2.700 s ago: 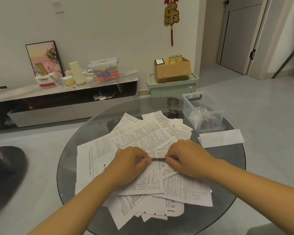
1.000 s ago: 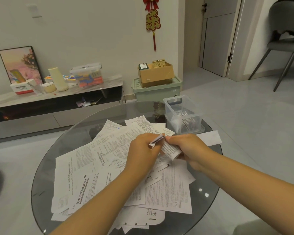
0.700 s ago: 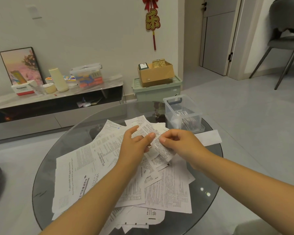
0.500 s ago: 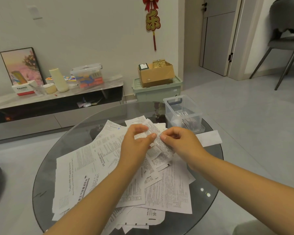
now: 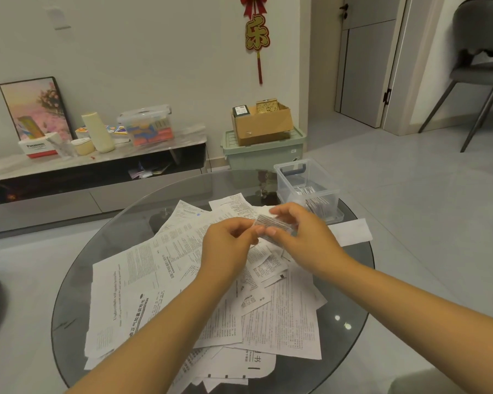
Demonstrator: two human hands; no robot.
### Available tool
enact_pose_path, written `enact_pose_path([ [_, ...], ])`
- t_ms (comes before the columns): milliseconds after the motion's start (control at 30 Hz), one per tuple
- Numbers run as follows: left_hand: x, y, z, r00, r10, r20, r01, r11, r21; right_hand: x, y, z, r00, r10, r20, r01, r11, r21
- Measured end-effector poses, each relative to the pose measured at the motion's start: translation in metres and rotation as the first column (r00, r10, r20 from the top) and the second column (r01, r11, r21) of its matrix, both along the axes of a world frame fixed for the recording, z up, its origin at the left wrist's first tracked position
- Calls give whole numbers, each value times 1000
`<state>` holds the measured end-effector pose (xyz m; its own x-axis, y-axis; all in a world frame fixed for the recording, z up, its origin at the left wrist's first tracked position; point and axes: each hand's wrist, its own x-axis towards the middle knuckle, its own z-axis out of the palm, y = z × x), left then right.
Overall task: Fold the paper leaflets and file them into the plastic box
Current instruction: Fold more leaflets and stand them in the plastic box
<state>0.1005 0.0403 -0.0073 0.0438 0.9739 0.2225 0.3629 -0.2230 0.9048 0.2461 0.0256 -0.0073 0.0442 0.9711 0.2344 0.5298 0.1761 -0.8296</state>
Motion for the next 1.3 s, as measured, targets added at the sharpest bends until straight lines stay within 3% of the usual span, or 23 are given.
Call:
enact_pose_path([
  [167, 6, 0, -1, 998, -20, 65, 28, 993, -117, 15, 1, 6, 999, 20, 35, -17, 995, -96],
  [300, 16, -7, -2, 982, -166, 90, 181, 963, -200, 28, -4, 8, 994, 31, 103, -21, 995, -96],
  [633, 54, -5, -2, 980, -187, 64, 196, 962, -189, 69, -13, 7, 984, 34, 174, -7, 989, -150],
  [700, 64, -2, -3, 976, -217, -31, 212, 970, -117, 78, -12, 3, 985, 5, 170, 22, 988, -155],
  [833, 74, 1, -17, 901, -144, -408, 191, 979, 76, 102, 0, -14, 965, -155, 211, 188, 971, -145],
  [900, 73, 3, -28, 771, -130, -624, 284, 946, 154, 113, 7, -26, 950, -227, 217, 262, 954, -149],
  [967, 71, 3, -39, 607, -166, -777, 390, 914, 110, 119, 10, -32, 928, -284, 241, 326, 932, -157],
  [1067, 70, 3, -47, 506, -202, -839, 430, 902, 42, 125, 13, -38, 923, -303, 239, 349, 919, -183],
  [1167, 70, 3, -49, 536, -216, -816, 414, 910, 31, 125, 12, -37, 928, -296, 227, 347, 907, -239],
  [1300, 69, 3, -50, 589, -257, -766, 406, 914, 5, 126, 9, -32, 921, -371, 116, 386, 908, -161],
])
